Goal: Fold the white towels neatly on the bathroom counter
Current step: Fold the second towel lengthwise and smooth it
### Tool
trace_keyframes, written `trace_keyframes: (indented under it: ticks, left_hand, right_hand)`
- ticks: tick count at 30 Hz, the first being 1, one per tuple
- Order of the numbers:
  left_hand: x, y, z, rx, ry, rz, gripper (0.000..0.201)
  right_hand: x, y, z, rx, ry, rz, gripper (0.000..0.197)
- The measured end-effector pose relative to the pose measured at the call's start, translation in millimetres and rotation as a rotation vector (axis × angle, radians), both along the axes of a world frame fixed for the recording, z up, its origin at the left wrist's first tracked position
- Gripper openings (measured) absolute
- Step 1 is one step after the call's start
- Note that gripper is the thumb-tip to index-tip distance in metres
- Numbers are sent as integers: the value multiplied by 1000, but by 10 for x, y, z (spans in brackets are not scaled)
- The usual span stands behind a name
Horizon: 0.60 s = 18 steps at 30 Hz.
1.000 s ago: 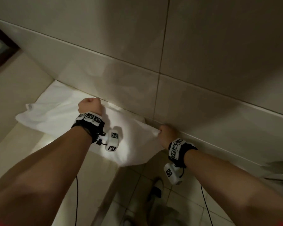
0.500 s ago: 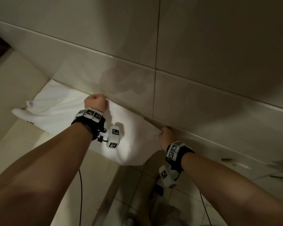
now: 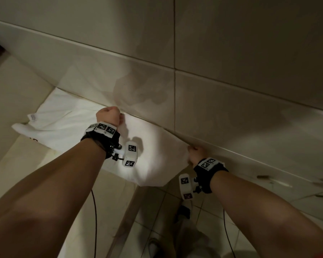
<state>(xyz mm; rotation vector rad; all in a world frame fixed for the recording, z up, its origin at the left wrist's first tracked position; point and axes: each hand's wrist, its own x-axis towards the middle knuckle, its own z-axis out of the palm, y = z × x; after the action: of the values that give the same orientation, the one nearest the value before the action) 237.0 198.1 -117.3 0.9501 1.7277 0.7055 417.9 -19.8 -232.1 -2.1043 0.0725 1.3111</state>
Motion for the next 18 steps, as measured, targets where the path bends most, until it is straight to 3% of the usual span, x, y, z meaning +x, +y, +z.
trace_keyframes:
  ticks: [4, 8, 11, 14, 17, 18]
  left_hand:
    - [20, -1, -81, 8, 4, 1, 19]
    - [-30, 6, -145, 77, 16, 83, 19]
    - [-24, 39, -136, 106, -20, 158, 16]
    - [5, 62, -153, 68, -52, 124, 16]
    - [-14, 47, -182, 32, -69, 77, 23]
    - [-21, 39, -192, 31, -84, 73, 25]
  right_hand:
    - [-36, 38, -41, 58, 195, -259, 27]
    - [-28, 112, -70, 71, 260, -325, 27]
    - [-47, 184, -70, 74, 275, -329, 25]
    - [-42, 227, -164, 55, 294, -340, 32]
    - [23, 230, -225, 30, 243, -205, 46]
    - [12, 191, -255, 26, 202, -51, 47]
